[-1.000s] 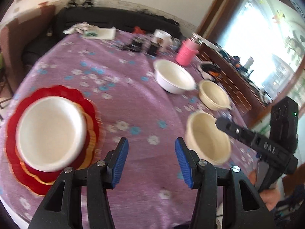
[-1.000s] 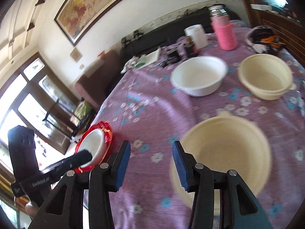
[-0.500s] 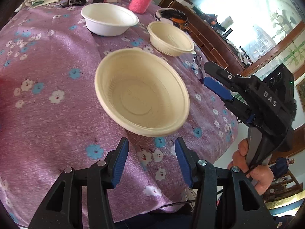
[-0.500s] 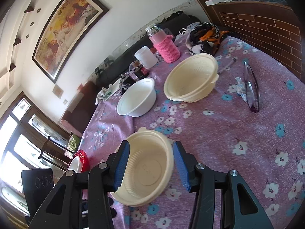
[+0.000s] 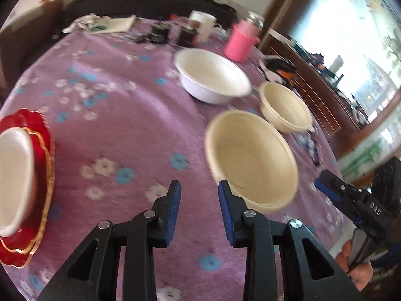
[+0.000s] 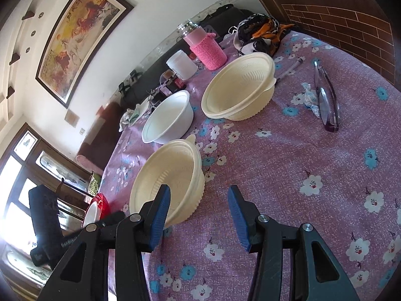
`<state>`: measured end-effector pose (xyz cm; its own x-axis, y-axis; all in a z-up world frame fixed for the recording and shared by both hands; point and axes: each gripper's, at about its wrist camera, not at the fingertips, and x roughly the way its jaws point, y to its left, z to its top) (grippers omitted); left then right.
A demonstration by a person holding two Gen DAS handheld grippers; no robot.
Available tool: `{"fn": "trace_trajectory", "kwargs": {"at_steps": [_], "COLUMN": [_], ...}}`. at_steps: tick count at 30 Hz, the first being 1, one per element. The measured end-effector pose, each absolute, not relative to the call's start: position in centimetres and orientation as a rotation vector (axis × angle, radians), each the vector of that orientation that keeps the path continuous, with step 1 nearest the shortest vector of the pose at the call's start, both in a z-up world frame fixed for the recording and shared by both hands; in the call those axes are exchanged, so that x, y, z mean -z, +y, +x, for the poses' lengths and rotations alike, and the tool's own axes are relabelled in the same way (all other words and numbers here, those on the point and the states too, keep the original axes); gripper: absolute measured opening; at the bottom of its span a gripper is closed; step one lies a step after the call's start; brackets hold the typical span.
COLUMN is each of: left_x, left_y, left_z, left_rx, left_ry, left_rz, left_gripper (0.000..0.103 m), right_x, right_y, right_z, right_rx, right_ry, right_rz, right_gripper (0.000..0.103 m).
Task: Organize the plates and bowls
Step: 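Grasp the rim of the large beige handled bowl with the left gripper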
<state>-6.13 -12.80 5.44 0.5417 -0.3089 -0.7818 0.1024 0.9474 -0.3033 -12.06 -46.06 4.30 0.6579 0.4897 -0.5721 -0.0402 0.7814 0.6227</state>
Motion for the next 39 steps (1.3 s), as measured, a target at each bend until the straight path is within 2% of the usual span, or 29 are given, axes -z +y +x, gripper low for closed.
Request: {"fn": "trace_trajectory", "kwargs": {"at_steps": [5, 17, 18, 19, 20, 22, 30, 38, 39], "left_x": [-5.3, -4.3, -4.1, -4.0, -3.8, -3.6, -4.1, -3.7, -3.6], "left_y": [-12.4, -15.6, -16.0, -16.3, -16.5, -16.7, -15.3, -15.5, -15.6], "left_z": [-5.9, -5.2, -5.1, -5.1, -5.0, -4.6, -3.7, -4.1, -4.2], "left_rx": [0.295, 0.369, 0.375, 0.379, 0.378, 0.367, 0.314, 0.292, 0.283], "left_ry": [0.986, 1.027, 1.032, 1.033, 1.028, 1.025, 0.982, 0.971, 0.964], "left_rz": [-0.269, -0.25, -0.242, -0.236, -0.23, -0.212, -0.221, -0.162, -0.147], "left_gripper": [0.03, 0.04, 0.04, 0.04, 0.04, 0.04, 0.04, 0.039, 0.031], "right_x": [-4.1, -3.6, -3.4, -3.3, -3.0, -2.5, -3.4, -2.1, -2.1], "right_y": [-45.5, -44.1, -44.0, -43.9, -43.8, -43.5, -41.2, -42.6, -42.5], "right_z": [-10.4, -5.0, -4.7, -4.4, -4.3, -4.4, -8.8, -8.1, -8.1], "right_rx": [-0.337, -0.312, -0.314, -0.313, -0.31, -0.333, -0.436, -0.371, -0.366], "right_ry": [0.835, 0.894, 0.898, 0.899, 0.906, 0.925, 0.949, 0.961, 0.956], "right_rz": [0.622, 0.551, 0.548, 0.548, 0.549, 0.562, 0.503, 0.521, 0.515], "right_gripper": [0.051, 0.051, 0.048, 0.037, 0.031, 0.026, 0.028, 0.028, 0.028]}}
